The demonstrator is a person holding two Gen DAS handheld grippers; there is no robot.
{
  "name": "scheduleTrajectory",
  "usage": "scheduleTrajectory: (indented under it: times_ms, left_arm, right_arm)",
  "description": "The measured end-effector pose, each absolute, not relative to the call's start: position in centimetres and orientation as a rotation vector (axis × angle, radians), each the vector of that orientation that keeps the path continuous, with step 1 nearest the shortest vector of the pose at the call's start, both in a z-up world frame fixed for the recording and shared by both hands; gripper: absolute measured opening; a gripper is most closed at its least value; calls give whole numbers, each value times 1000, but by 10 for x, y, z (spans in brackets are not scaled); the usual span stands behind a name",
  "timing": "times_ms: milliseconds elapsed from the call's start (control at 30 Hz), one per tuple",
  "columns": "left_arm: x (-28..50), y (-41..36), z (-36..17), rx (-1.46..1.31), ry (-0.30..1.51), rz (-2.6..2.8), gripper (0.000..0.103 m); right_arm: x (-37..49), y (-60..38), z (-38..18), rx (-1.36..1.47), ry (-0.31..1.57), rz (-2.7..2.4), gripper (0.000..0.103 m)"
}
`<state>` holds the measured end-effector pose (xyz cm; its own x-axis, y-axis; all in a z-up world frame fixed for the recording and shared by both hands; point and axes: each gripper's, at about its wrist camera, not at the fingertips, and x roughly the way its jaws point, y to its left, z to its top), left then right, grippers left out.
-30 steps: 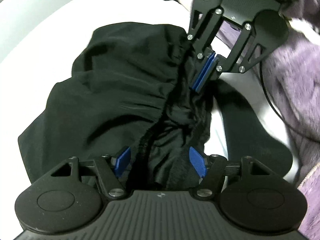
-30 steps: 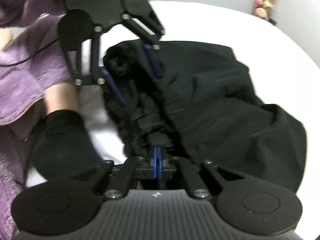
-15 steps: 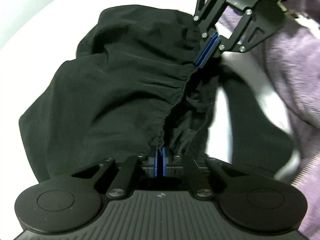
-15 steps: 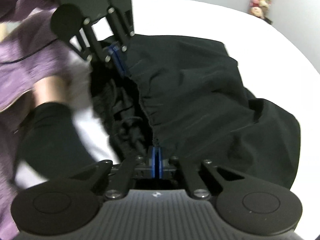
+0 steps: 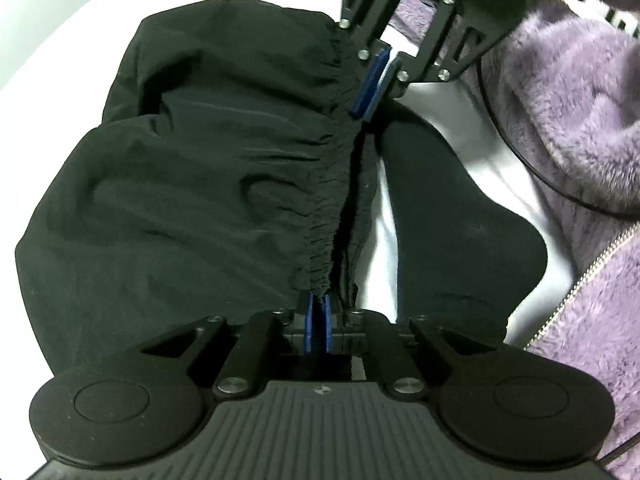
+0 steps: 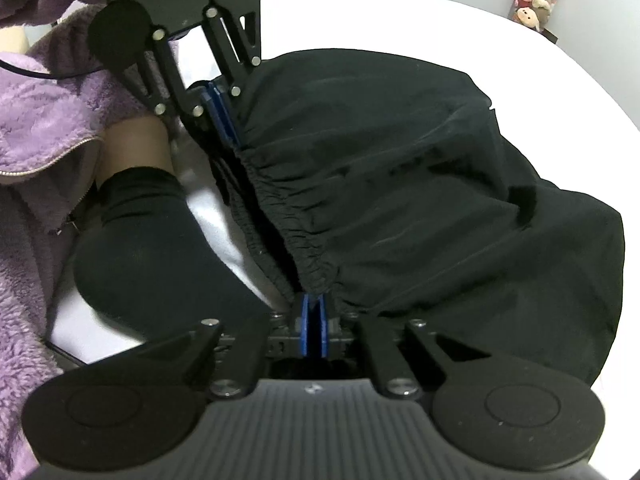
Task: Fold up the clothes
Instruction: 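Open the left gripper and release the shorts while the right gripper holds the waistband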
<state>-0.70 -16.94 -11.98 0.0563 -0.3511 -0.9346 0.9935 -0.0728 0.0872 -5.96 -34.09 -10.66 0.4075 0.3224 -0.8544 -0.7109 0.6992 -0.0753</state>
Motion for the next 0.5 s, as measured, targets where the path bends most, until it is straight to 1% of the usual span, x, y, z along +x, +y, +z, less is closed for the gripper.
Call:
scheduleTrajectory:
  times_ms: [33,67,100,133,200,233,300,500]
  left_arm:
    - [-8,-168,-117,1036,836,-1359,12]
    - [-8,-164,-113,1033,822,-1351,25]
    - [-8,-161,-109,1030,809,-1340,40]
    - [-7,-157,-105,1030,798,-1320,45]
    - [-4,-149,-98,1038,803,-1298,46]
    - [-4,-146,-95,1045,810,-1296,46]
    - [-5,-139,-92,1073,818,-1290,46]
    - [-17,-130,-106,1212,844,-1273,47]
  right_arm:
    - [-61,-340,-105,-473,938,679,13]
    - [-62,-338,-104,-475,933,676,17]
    - [-65,-337,-102,-482,921,671,26]
    - [-68,-335,-100,-489,910,667,32]
    - [-74,-332,-98,-506,893,662,35]
    - [-77,-330,-98,-516,888,662,41]
    - [-81,-328,-98,-536,879,658,50]
    - [-83,-314,-109,-586,857,654,51]
